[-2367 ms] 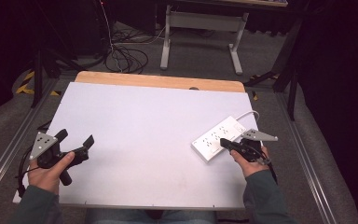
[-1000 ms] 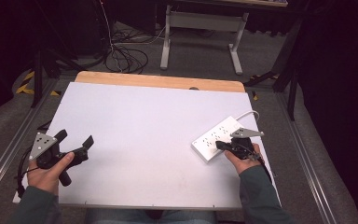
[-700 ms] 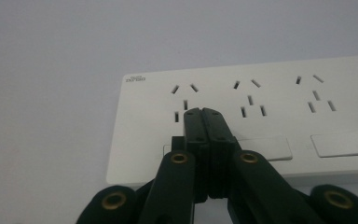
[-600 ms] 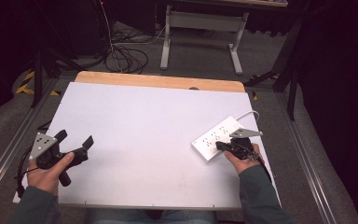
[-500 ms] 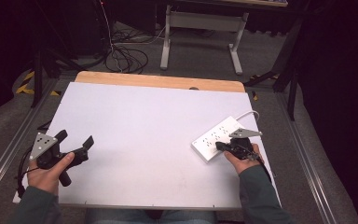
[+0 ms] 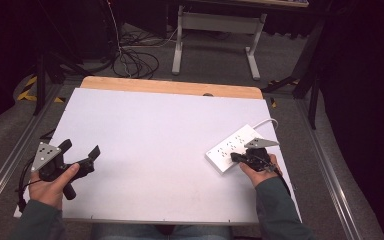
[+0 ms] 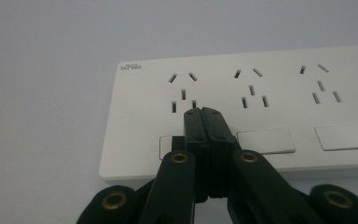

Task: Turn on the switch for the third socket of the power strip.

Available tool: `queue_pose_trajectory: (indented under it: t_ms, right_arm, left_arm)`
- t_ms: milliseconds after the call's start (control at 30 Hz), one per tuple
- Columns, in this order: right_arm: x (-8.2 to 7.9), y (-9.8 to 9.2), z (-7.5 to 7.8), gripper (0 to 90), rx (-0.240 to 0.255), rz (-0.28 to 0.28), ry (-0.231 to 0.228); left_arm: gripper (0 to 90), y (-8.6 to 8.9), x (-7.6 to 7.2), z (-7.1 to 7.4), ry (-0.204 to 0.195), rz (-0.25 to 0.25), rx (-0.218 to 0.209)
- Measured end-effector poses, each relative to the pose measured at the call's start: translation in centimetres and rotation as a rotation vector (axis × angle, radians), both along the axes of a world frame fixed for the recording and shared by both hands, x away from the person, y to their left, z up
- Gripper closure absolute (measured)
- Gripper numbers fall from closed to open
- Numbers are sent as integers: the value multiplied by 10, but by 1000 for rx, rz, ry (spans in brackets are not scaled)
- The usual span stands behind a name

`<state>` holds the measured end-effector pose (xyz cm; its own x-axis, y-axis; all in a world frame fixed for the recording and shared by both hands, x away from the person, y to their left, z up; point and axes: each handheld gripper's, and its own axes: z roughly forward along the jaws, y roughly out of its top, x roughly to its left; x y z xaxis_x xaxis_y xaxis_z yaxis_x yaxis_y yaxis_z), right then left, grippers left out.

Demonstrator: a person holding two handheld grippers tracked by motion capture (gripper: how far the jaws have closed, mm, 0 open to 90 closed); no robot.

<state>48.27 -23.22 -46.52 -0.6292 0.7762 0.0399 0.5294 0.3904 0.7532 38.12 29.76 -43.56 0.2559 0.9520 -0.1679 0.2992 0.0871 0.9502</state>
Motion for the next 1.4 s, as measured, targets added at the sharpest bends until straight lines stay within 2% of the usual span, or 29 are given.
queue_pose_trajectory:
  t_ms: [333,433,1100,1400]
  right_arm:
    - [0,2,-3,900,7,-12,2]
    - [0,0,-3,900,27,-23,12]
    - [-1,1,-3,900,8,-15,-2]
    - [0,0,-3,900,13,-15,6]
  left_arm:
    - [37,0,0,0,3,2,-3]
    - [37,0,0,0,1,2,-3]
    - [38,0,-1,0,0,2,-2]
    - [38,0,-1,1,-1,5,-1]
